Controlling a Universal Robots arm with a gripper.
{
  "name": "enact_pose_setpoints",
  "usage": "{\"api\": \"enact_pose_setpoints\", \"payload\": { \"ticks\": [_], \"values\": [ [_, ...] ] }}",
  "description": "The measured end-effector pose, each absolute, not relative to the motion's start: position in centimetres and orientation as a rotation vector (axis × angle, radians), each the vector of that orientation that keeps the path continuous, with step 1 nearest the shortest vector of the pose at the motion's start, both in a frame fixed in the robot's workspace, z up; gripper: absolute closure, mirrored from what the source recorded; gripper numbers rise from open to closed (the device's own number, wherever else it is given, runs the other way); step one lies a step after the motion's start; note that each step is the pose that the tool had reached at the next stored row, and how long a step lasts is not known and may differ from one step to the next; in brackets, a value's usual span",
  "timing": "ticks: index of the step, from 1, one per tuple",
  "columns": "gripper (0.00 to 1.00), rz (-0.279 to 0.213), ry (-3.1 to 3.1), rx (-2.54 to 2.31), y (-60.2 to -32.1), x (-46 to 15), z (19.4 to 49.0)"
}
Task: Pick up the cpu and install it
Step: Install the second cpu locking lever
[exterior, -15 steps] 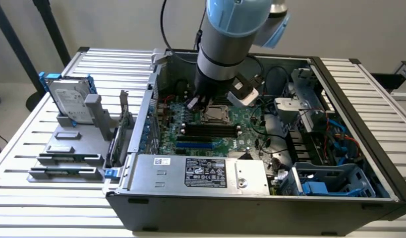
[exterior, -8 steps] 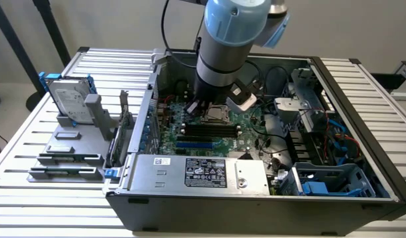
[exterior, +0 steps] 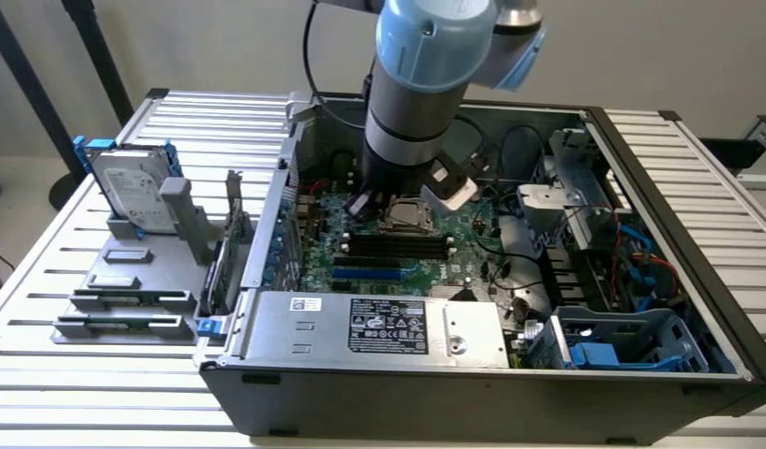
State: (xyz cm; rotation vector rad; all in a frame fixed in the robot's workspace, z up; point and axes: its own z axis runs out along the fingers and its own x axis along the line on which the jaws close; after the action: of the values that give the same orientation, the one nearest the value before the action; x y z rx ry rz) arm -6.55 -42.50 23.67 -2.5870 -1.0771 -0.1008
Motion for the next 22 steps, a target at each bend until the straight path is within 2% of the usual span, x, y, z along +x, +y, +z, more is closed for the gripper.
{"api": "enact_pose_setpoints", "payload": {
  "ticks": [22],
  "values": [
    [0.89,-0.162,-1.084,-2.600,-41.6,-8.1,21.0]
  ]
}}
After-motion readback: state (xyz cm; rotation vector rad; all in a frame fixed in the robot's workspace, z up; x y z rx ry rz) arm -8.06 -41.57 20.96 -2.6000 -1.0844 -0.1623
